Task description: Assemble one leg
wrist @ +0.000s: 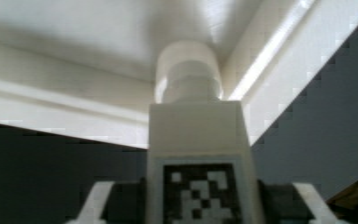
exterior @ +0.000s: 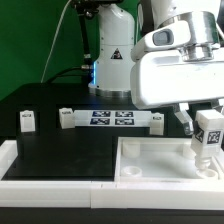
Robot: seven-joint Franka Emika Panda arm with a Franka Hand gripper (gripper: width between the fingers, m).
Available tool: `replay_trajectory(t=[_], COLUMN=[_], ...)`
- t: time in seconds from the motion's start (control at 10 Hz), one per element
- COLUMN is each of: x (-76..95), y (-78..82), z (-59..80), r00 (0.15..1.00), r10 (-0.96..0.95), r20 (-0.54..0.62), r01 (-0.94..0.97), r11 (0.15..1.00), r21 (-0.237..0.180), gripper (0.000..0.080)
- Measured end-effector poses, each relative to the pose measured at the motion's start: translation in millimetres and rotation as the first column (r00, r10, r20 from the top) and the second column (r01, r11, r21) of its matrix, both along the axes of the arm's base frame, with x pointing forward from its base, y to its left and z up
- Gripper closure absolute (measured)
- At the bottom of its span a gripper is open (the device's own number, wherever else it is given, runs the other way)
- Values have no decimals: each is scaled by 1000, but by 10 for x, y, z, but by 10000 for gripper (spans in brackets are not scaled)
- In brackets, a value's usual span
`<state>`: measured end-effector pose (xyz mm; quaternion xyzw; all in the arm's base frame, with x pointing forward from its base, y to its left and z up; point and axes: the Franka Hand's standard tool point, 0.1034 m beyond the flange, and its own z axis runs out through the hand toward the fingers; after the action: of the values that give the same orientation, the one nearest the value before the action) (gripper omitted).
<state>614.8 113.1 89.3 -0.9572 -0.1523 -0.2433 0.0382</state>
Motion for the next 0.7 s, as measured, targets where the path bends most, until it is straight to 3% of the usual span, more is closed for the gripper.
replay_trajectory(t=[0.2,0.7], x=[19,81], y=[91,-36], z=[30,-53], r00=[1000,1000], r10=[11,8], r20=[7,25], r01=[-11,-8], r11=[1000,1000], r21=[3,-6], gripper=[509,509])
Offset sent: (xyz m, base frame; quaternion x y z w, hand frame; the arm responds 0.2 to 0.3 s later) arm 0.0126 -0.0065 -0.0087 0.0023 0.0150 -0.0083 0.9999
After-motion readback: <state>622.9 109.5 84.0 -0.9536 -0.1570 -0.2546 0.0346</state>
